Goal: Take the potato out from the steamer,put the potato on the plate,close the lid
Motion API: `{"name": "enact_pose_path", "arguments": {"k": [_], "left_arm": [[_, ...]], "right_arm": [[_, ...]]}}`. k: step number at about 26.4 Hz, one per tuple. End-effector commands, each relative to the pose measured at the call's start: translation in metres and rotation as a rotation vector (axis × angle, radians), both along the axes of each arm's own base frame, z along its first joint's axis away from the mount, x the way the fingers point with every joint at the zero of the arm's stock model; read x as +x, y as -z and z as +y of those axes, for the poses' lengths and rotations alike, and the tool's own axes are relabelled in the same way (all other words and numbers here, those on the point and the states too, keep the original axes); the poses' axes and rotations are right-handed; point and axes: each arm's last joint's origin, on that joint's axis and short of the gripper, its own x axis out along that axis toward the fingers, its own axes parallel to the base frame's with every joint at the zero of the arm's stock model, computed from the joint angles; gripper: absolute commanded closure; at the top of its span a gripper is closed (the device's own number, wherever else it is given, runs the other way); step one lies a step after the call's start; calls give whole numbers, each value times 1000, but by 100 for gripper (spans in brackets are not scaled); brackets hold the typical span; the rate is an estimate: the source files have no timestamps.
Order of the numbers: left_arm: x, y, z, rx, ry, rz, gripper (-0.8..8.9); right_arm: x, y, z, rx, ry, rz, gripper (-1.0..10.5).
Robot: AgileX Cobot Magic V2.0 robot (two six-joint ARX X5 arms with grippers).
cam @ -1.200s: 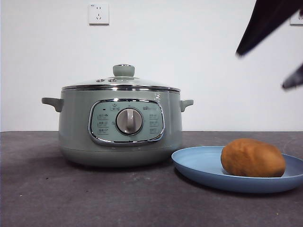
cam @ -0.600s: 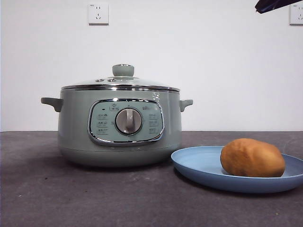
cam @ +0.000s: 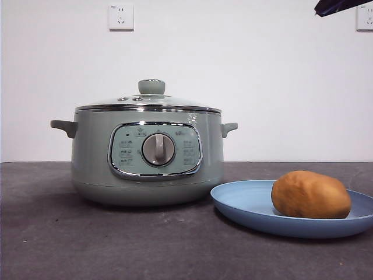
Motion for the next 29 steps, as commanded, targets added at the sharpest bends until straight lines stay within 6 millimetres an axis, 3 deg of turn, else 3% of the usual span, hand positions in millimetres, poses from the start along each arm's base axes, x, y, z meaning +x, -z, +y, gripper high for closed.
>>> {"name": "enact_pose_path", "arguments": {"k": [1, 6, 9, 11, 13, 22, 29], "left_arm": [[1, -1, 0, 2, -3, -26, 817], [-6, -35, 28, -125, -126, -488, 817], [-24, -31, 46, -207, -186, -847, 817], [-35, -9, 56, -205, -243, -997, 817], [-46, 21, 62, -183, -292, -1041, 817], [-59, 117, 70, -119, -398, -959, 817], [-61, 173, 71, -104, -432, -900, 817]], "right_arm": [[0, 0, 0, 2, 1, -1, 946], [0, 0, 0, 2, 0, -1, 946], [0, 0, 0, 2, 1, -1, 946], [0, 0, 0, 2, 0, -1, 946], [0, 0, 0, 2, 0, -1, 946], [0, 0, 0, 0, 3, -2, 946], [0, 0, 0, 0, 3, -2, 946]]}}
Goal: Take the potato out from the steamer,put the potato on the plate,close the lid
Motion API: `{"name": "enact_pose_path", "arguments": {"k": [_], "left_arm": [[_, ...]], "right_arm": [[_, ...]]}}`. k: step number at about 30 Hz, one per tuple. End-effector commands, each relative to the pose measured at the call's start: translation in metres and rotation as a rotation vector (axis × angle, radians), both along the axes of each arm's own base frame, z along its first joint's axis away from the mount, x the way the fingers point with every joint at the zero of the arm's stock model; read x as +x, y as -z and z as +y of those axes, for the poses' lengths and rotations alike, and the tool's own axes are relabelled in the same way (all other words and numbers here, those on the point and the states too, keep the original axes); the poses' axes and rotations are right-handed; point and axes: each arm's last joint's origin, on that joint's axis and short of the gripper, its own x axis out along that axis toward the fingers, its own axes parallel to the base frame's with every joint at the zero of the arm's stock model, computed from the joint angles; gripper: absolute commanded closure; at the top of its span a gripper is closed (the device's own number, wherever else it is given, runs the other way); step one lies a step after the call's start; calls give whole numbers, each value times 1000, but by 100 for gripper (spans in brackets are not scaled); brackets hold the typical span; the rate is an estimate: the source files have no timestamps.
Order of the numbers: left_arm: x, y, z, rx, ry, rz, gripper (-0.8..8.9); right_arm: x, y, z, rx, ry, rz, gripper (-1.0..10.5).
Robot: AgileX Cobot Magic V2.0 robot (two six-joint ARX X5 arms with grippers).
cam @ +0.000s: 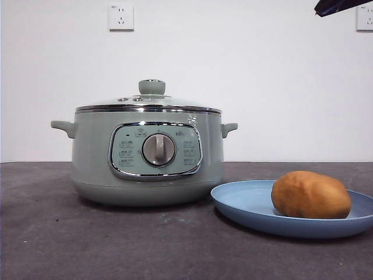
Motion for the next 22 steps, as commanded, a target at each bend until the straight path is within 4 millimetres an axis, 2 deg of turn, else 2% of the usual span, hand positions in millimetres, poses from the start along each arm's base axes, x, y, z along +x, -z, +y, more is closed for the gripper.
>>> {"name": "enact_pose_path", "arguments": {"k": [1, 5, 11, 22], "left_arm": [[0, 18, 1, 3, -15, 10, 817], [0, 42, 2, -30, -49, 36, 817], [3, 66, 2, -85, -58, 82, 817], [2, 78, 2, -103, -64, 194, 817]], "right_arm": [[0, 0, 0, 1, 2, -2, 946], [0, 0, 0, 1, 2, -2, 946], [0, 0, 0, 1, 2, -2, 946], [0, 0, 0, 1, 3, -4, 946]]}}
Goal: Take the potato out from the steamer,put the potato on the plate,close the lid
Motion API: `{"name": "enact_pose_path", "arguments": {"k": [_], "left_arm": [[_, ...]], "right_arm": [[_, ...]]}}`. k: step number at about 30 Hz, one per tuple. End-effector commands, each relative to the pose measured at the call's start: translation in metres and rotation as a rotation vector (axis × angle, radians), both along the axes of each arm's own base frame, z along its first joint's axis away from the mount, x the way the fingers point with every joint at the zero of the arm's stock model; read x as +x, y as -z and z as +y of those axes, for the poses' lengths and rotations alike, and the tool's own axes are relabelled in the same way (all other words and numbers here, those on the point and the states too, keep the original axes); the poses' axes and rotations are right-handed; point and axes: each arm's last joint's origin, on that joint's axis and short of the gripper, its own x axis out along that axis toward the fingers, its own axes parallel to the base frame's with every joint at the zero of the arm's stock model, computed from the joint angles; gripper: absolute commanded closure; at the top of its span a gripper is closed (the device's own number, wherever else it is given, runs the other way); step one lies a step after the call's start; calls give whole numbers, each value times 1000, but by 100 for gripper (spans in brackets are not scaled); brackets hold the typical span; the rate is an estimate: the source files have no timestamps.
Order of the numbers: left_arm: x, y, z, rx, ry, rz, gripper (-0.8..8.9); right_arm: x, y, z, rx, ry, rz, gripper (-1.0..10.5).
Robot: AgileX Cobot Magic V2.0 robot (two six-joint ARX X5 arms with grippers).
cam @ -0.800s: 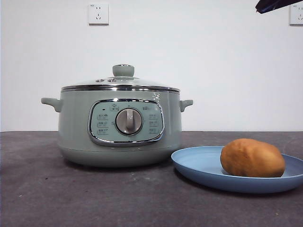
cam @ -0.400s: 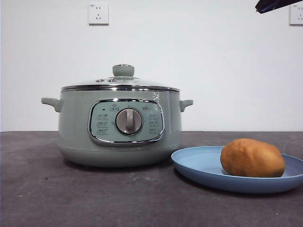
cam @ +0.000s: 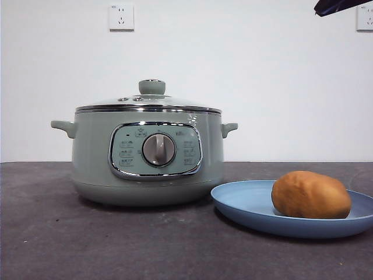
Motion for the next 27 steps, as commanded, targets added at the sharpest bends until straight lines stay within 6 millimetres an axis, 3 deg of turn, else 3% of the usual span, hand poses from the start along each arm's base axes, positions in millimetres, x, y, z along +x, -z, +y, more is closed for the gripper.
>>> {"name": "enact_pose_path", "arguments": {"k": [1, 22, 27], "left_arm": [[0, 7, 0, -9, -6, 29, 817], [0, 6, 0, -9, -6, 26, 817], [0, 6, 0, -9, -5, 26, 817]], "right_arm": [[0, 0, 0, 1, 3, -3, 946], [0, 0, 0, 1, 2, -3, 946], [-4, -5, -10, -106, 77, -168, 946]]}}
